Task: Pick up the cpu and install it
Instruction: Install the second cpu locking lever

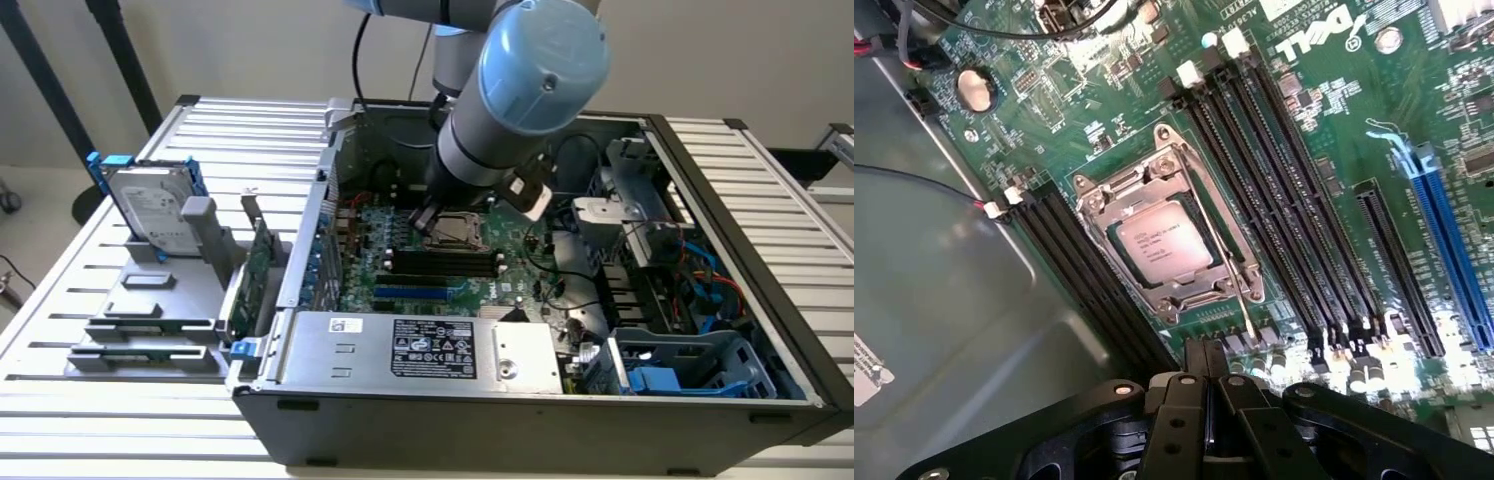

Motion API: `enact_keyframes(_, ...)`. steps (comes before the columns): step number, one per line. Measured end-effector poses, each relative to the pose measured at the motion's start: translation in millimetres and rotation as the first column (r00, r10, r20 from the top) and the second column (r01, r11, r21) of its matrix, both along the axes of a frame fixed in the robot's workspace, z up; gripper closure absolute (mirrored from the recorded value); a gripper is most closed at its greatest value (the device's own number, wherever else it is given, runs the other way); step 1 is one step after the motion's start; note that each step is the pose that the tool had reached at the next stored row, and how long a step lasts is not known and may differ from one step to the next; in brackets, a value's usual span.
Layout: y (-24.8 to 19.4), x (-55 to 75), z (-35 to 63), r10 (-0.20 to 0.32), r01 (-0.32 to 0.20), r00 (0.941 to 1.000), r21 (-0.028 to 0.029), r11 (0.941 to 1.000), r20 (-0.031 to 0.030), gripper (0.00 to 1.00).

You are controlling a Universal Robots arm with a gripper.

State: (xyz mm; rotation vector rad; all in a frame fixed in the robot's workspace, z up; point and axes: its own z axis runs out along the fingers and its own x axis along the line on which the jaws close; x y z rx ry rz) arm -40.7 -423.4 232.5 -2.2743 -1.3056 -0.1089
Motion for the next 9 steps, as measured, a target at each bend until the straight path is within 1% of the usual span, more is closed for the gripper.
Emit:
enact_keyframes(2, -3.1, 1.2, 1.9, -0.002, 0.002, 1.0000, 0.0000, 1.0000, -0.0054, 0.89)
enact_keyframes(5, -6.5, 2.0, 2.1, -0.005, 0.005, 1.0000, -0.0044, 1.0000, -0.0069, 0.89)
enact_keyframes(6, -7.2, 2.0, 2.1, -0.006, 0.006, 1.0000, -0.0073, 1.0000, -0.0068, 0.89)
enact_keyframes(7, -7.7, 2.0, 2.1, -0.007, 0.007, 1.0000, -0.0121, 0.9999, -0.0068, 0.89)
enact_keyframes(8, -8.2, 2.1, 2.1, -0.008, 0.008, 0.9999, -0.0174, 0.9998, -0.0067, 0.89)
enact_keyframes(9, -8.7, 2.1, 2.1, -0.009, 0.009, 0.9999, -0.0240, 0.9997, -0.0067, 0.89)
